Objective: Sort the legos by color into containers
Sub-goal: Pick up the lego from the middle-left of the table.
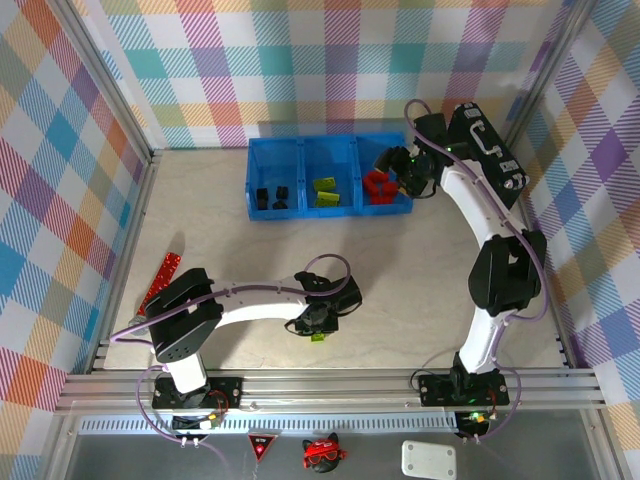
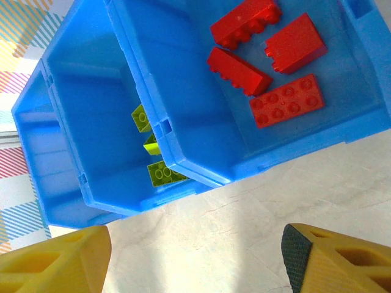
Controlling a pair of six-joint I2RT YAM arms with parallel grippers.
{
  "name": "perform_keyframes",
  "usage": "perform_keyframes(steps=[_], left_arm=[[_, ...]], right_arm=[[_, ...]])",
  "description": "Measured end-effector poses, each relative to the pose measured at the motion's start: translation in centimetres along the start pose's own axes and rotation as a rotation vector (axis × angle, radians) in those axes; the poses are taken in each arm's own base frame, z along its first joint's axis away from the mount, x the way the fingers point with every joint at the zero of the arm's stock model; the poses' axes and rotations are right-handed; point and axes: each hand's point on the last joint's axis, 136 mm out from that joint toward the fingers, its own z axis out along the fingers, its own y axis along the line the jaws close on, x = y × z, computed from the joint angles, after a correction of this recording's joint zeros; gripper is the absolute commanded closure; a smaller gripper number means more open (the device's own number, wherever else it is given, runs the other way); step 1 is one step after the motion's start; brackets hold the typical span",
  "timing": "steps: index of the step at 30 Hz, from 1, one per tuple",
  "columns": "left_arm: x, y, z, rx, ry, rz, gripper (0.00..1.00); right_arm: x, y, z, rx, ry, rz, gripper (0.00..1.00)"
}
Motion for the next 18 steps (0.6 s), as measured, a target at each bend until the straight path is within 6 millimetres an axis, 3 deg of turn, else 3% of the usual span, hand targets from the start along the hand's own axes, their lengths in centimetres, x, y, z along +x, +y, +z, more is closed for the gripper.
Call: perform_keyframes(steps=[10, 18], left_arm=[[-2.2, -1.0, -1.9, 0.015, -0.047, 0.050, 0.63], [-6.6, -1.9, -3.7, 0.073, -0.093, 0.056, 0.63]], right_arm=[[2.5, -2.5, -0.8, 0.047, 0.032, -0.036, 0.27], [6.7, -6.0, -2.7, 0.082, 0.082, -0.127, 0.27]])
